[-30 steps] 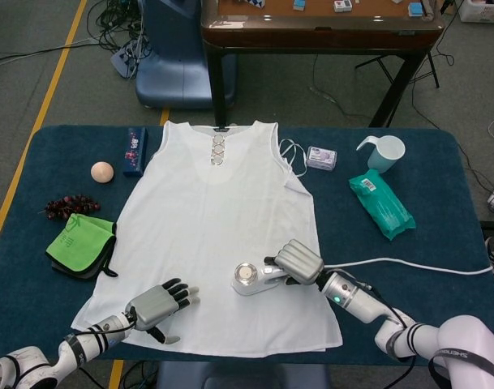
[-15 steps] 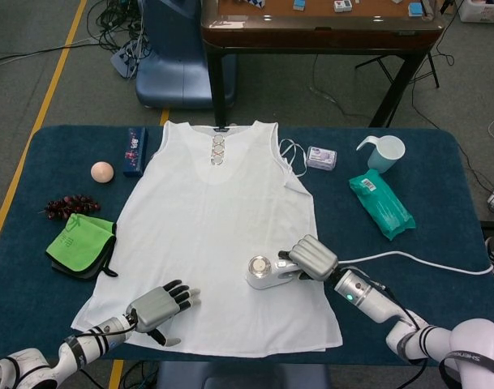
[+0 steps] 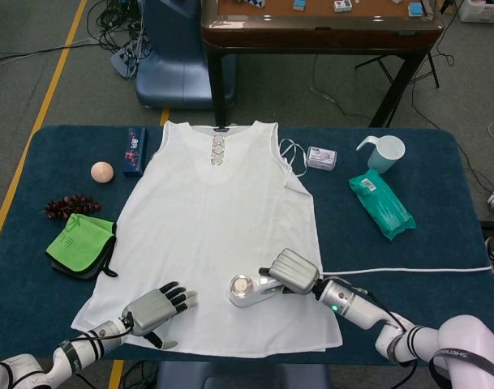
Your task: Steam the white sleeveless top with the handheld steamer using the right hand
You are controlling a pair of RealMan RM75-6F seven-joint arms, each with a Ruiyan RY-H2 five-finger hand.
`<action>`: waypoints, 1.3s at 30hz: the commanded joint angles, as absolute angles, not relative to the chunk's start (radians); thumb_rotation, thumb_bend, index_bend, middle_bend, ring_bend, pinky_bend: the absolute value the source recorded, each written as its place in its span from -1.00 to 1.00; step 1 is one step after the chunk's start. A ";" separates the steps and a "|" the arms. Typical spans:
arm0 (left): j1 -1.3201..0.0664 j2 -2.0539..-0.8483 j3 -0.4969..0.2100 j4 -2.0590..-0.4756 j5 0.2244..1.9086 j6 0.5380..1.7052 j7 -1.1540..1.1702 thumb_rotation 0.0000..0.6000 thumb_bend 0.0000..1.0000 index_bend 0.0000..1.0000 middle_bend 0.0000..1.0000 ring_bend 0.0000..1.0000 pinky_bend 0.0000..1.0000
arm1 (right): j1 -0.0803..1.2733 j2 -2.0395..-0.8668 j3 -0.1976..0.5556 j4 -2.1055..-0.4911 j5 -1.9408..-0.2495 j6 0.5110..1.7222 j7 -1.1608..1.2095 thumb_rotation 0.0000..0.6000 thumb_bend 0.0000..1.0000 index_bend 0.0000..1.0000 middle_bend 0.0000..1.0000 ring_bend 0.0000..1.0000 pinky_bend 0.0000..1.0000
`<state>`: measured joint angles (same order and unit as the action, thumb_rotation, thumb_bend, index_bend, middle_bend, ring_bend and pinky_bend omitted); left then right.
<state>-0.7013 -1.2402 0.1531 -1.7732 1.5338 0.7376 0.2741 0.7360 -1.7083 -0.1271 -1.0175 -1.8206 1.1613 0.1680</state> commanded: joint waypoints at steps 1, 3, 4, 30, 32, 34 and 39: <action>-0.700 -1.237 0.157 -1.777 1.533 0.737 0.279 -0.12 -0.57 -0.90 -1.00 -0.97 -1.00 | 0.739 -1.715 -0.137 -1.018 -1.833 1.164 0.162 1.00 0.14 0.77 0.88 0.76 0.62; -0.699 -1.236 0.158 -1.780 1.531 0.737 0.283 -0.12 -0.57 -0.90 -1.00 -0.97 -1.00 | 0.740 -1.724 -0.140 -1.007 -1.840 1.167 0.162 1.00 0.14 0.78 0.88 0.76 0.62; -0.699 -1.235 0.159 -1.781 1.531 0.737 0.284 -0.11 -0.57 -0.90 -1.00 -0.97 -1.00 | 0.741 -1.729 -0.140 -0.999 -1.841 1.169 0.161 1.00 0.14 0.79 0.88 0.76 0.62; -0.700 -1.225 0.163 -1.793 1.528 0.735 0.287 -0.10 -0.57 -0.90 -1.00 -0.97 -1.00 | 0.765 -1.792 -0.066 -0.797 -1.794 1.220 0.157 1.00 0.14 0.79 0.88 0.76 0.62; -0.702 -1.226 0.163 -1.793 1.529 0.733 0.287 -0.10 -0.57 -0.90 -1.00 -0.97 -1.00 | 0.761 -1.794 -0.064 -0.783 -1.787 1.222 0.161 1.00 0.14 0.79 0.88 0.76 0.62; -0.702 -1.226 0.163 -1.794 1.529 0.733 0.288 -0.10 -0.57 -0.90 -1.00 -0.97 -1.00 | 0.759 -1.798 -0.063 -0.773 -1.784 1.227 0.164 1.00 0.14 0.79 0.88 0.76 0.62; -0.703 -1.225 0.163 -1.797 1.526 0.730 0.292 -0.10 -0.57 -0.90 -1.00 -0.97 -1.00 | 0.758 -1.825 -0.067 -0.751 -1.788 1.240 0.166 1.00 0.14 0.79 0.88 0.76 0.62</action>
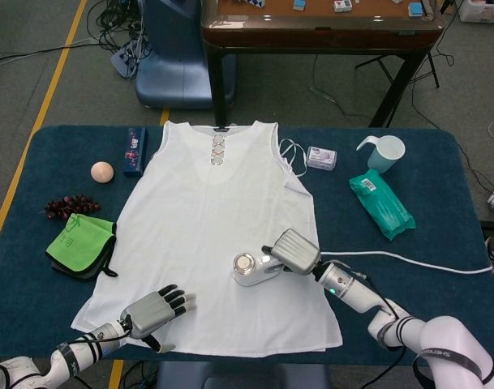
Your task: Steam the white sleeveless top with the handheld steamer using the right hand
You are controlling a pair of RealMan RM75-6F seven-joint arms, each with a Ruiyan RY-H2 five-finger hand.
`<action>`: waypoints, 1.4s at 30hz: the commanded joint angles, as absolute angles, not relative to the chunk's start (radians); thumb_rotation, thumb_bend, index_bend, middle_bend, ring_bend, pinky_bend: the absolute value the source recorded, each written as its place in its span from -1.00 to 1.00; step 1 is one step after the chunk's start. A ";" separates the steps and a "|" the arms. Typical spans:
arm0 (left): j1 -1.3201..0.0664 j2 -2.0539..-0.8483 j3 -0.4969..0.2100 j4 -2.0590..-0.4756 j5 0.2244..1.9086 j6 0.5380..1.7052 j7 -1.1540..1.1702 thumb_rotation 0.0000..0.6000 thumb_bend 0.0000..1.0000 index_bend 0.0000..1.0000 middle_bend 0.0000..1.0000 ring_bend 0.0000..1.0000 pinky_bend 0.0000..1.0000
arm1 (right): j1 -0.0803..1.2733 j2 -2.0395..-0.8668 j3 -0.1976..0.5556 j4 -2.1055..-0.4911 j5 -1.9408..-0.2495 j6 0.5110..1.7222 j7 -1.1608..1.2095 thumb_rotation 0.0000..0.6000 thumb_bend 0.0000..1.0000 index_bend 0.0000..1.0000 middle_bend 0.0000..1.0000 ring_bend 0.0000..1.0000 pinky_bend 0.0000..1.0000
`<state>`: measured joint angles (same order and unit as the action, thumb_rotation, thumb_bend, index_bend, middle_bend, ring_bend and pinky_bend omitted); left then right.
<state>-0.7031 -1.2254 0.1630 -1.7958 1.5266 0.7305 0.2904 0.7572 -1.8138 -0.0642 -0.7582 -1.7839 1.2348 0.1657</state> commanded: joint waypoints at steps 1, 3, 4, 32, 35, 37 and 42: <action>-0.703 -1.224 0.163 -1.798 1.525 0.730 0.293 -0.10 -0.57 -0.90 -1.00 -0.97 -1.00 | 0.759 -1.832 -0.069 -0.748 -1.790 1.242 0.165 1.00 0.14 0.79 0.88 0.76 0.62; -0.703 -1.221 0.163 -1.802 1.524 0.731 0.296 -0.10 -0.57 -0.90 -1.00 -0.97 -1.00 | 0.762 -1.845 -0.072 -0.744 -1.796 1.249 0.167 1.00 0.14 0.79 0.88 0.76 0.62; -0.702 -1.220 0.163 -1.804 1.524 0.733 0.298 -0.10 -0.57 -0.90 -1.00 -0.97 -1.00 | 0.763 -1.851 -0.073 -0.744 -1.798 1.252 0.169 1.00 0.14 0.79 0.88 0.76 0.62; -0.692 -1.195 0.174 -1.841 1.513 0.737 0.335 -0.07 -0.57 -0.90 -1.00 -0.97 -1.00 | 0.716 -1.836 -0.182 -0.795 -1.878 1.334 0.162 1.00 0.14 0.79 0.88 0.76 0.62; -0.692 -1.194 0.174 -1.843 1.510 0.736 0.339 -0.07 -0.57 -0.90 -1.00 -0.97 -1.00 | 0.701 -1.818 -0.188 -0.801 -1.876 1.343 0.157 1.00 0.14 0.79 0.88 0.76 0.62; -0.691 -1.194 0.174 -1.845 1.507 0.736 0.342 -0.07 -0.57 -0.90 -1.00 -0.97 -1.00 | 0.692 -1.809 -0.191 -0.803 -1.875 1.348 0.153 1.00 0.14 0.79 0.88 0.76 0.62; -0.691 -1.196 0.173 -1.851 1.507 0.737 0.350 -0.07 -0.57 -0.90 -1.00 -0.97 -1.00 | 0.668 -1.786 -0.194 -0.806 -1.869 1.363 0.149 1.00 0.14 0.79 0.88 0.76 0.62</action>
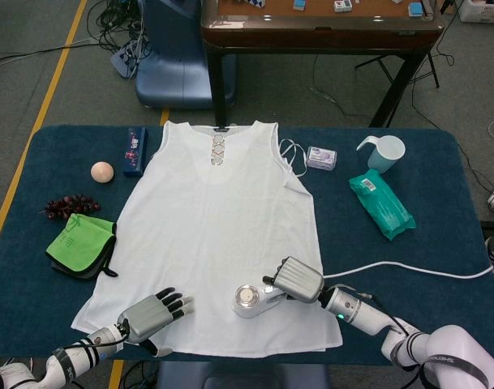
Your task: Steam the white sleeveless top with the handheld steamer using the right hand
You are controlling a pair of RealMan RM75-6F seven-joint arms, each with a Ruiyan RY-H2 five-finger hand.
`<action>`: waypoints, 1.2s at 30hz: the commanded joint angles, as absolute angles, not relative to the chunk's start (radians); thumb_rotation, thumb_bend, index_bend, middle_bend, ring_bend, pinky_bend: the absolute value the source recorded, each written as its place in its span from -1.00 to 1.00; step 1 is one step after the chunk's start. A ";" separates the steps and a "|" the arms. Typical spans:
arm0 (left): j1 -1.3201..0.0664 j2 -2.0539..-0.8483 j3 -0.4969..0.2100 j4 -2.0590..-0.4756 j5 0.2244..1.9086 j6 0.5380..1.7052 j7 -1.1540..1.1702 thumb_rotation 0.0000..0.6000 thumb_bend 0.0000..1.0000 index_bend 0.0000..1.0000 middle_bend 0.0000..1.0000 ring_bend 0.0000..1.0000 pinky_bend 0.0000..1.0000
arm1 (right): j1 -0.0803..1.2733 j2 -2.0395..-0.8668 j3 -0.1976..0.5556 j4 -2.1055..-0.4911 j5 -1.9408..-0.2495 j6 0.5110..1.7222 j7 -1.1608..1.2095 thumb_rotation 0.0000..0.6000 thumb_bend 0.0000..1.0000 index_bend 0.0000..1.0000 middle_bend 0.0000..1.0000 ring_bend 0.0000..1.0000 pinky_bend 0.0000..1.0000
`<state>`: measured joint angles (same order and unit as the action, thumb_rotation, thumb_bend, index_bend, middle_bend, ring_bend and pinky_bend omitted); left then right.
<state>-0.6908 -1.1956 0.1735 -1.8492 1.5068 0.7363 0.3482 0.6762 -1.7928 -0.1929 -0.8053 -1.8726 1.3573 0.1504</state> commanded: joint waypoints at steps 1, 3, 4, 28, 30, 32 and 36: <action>-0.691 -1.196 0.173 -1.851 1.507 0.737 0.351 -0.07 -0.57 -0.90 -1.00 -0.97 -1.00 | 0.663 -1.783 -0.194 -0.804 -1.866 1.365 0.151 1.00 0.14 0.79 0.88 0.76 0.62; -0.690 -1.197 0.174 -1.853 1.508 0.737 0.352 -0.07 -0.57 -0.90 -1.00 -0.97 -1.00 | 0.651 -1.776 -0.193 -0.796 -1.858 1.366 0.153 1.00 0.14 0.79 0.88 0.76 0.62; -0.690 -1.197 0.174 -1.854 1.508 0.737 0.352 -0.07 -0.57 -0.90 -1.00 -0.97 -1.00 | 0.646 -1.773 -0.192 -0.791 -1.856 1.367 0.153 1.00 0.14 0.79 0.88 0.76 0.62; -0.686 -1.174 0.159 -1.871 1.497 0.760 0.355 -0.01 -0.57 -0.90 -1.00 -0.97 -1.00 | 0.509 -1.617 -0.130 -0.792 -1.791 1.558 0.174 1.00 0.14 0.79 0.88 0.76 0.62; -0.682 -1.165 0.155 -1.873 1.492 0.772 0.352 0.03 -0.57 -0.90 -1.00 -0.97 -1.00 | 0.484 -1.586 -0.124 -0.811 -1.778 1.582 0.173 1.00 0.14 0.79 0.88 0.76 0.62; -0.675 -1.156 0.150 -1.875 1.487 0.786 0.347 0.06 -0.57 -0.90 -1.00 -0.97 -1.00 | 0.458 -1.558 -0.122 -0.827 -1.765 1.597 0.169 1.00 0.14 0.79 0.88 0.76 0.62; -0.660 -1.140 0.141 -1.877 1.479 0.818 0.331 0.10 -0.57 -0.90 -1.00 -0.97 -1.00 | 0.412 -1.525 -0.124 -0.829 -1.737 1.590 0.168 1.00 0.14 0.79 0.87 0.75 0.62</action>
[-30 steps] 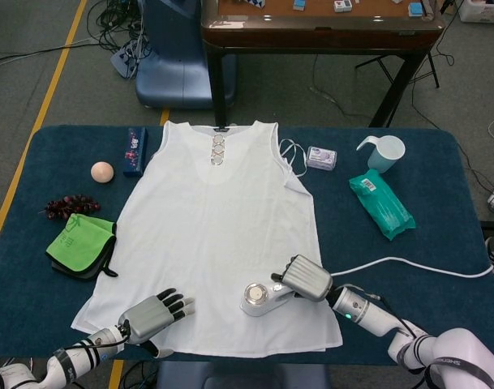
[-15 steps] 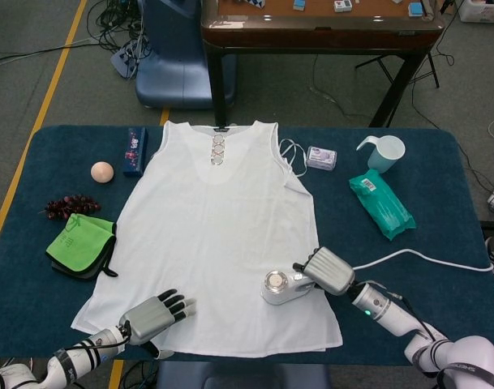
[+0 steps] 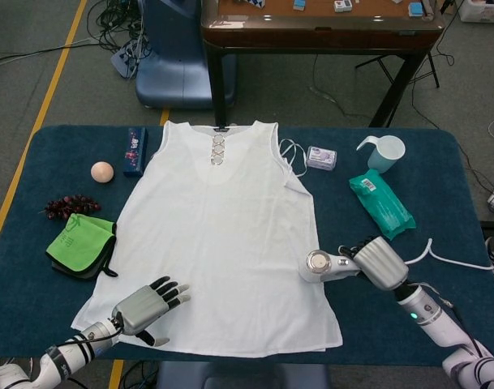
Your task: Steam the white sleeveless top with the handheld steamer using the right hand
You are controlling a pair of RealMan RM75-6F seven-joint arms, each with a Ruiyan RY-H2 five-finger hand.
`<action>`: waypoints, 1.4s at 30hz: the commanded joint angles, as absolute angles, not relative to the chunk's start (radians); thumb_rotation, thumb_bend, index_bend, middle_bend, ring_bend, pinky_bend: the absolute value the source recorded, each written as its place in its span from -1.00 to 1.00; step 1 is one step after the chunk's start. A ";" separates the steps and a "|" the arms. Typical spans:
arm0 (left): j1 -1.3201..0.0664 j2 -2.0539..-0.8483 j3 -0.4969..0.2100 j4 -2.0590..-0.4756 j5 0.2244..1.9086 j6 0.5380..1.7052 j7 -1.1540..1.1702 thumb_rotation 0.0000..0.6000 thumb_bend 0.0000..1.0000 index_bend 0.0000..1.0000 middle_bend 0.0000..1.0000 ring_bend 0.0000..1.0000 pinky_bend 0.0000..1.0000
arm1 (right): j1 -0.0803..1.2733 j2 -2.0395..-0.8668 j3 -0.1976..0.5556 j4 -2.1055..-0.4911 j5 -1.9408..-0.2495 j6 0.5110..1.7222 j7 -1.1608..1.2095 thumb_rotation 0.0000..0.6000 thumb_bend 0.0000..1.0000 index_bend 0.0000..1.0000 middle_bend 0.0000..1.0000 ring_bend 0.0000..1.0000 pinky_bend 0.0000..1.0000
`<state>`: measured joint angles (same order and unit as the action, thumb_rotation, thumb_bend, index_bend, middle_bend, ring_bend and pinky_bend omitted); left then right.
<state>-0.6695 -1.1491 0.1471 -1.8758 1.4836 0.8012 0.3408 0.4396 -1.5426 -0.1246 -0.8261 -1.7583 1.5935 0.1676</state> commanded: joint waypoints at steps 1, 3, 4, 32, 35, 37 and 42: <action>-0.656 -1.137 0.139 -1.877 1.479 0.826 0.328 0.10 -0.57 -0.90 -1.00 -0.97 -1.00 | 0.403 -1.522 -0.123 -0.825 -1.727 1.582 0.173 1.00 0.14 0.79 0.87 0.75 0.62; -0.650 -1.132 0.135 -1.878 1.479 0.839 0.319 0.11 -0.57 -0.90 -1.00 -0.97 -1.00 | 0.388 -1.522 -0.119 -0.813 -1.710 1.569 0.187 1.00 0.14 0.79 0.86 0.74 0.62; -0.647 -1.130 0.133 -1.878 1.479 0.846 0.315 0.11 -0.57 -0.90 -1.00 -0.97 -1.00 | 0.381 -1.524 -0.116 -0.805 -1.702 1.563 0.195 1.00 0.14 0.79 0.85 0.74 0.62; -0.518 -1.051 0.103 -1.874 1.529 1.050 0.185 0.13 -0.57 -0.90 -1.00 -0.97 -1.00 | 0.251 -1.561 -0.044 -0.755 -1.564 1.427 0.308 1.00 -0.61 -0.39 -0.21 -0.30 -0.08; -0.509 -1.050 0.101 -1.866 1.530 1.057 0.173 0.13 -0.57 -0.90 -1.00 -0.97 -1.00 | 0.244 -1.539 -0.042 -0.798 -1.560 1.422 0.295 1.00 -0.67 -0.62 -0.35 -0.42 -0.17; -0.503 -1.049 0.100 -1.863 1.530 1.062 0.167 0.13 -0.57 -0.90 -1.00 -0.97 -1.00 | 0.240 -1.525 -0.041 -0.825 -1.558 1.417 0.287 1.00 -0.69 -0.73 -0.42 -0.49 -0.22; -0.479 -1.045 0.090 -1.851 1.530 1.100 0.141 0.13 -0.57 -0.90 -1.00 -0.97 -1.00 | 0.227 -1.480 -0.029 -0.906 -1.563 1.448 0.273 1.00 -0.70 -0.84 -0.51 -0.55 -0.27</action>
<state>-0.4869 -1.0465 0.0941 -1.8558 1.5300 1.0879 0.1487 0.2336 -1.4979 -0.0352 -0.8825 -1.5609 1.4335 0.2796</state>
